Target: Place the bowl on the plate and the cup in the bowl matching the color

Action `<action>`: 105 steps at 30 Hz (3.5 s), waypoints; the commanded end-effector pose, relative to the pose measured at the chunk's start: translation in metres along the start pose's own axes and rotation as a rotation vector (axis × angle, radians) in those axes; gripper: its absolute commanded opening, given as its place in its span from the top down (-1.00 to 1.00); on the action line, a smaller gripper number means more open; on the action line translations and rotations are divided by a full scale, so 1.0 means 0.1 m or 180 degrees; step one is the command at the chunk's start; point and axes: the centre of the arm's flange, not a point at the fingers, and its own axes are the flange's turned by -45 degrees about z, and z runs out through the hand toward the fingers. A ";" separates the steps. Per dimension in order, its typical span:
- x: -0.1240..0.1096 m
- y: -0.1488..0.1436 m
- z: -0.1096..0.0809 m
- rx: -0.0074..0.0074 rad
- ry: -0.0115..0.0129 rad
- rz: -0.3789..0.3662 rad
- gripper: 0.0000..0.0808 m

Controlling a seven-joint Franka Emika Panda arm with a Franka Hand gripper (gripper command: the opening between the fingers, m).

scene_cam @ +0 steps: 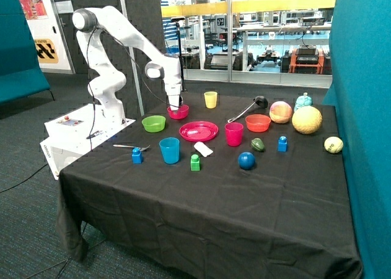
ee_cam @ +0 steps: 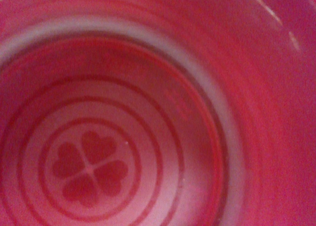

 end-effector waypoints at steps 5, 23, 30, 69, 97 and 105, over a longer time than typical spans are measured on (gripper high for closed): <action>0.04 -0.05 0.11 -0.00043 -0.00064 0.0038 0.14; 0.12 0.07 0.05 -0.00044 -0.00063 0.0164 1.00; 0.12 0.05 0.07 -0.00044 -0.00063 0.0165 1.00; 0.65 0.12 -0.55 -0.00044 -0.00063 0.0164 1.00; 0.71 1.36 -0.66 -0.00055 -0.00055 0.1248 1.00; 0.68 1.55 -0.57 -0.00056 -0.00053 0.1423 1.00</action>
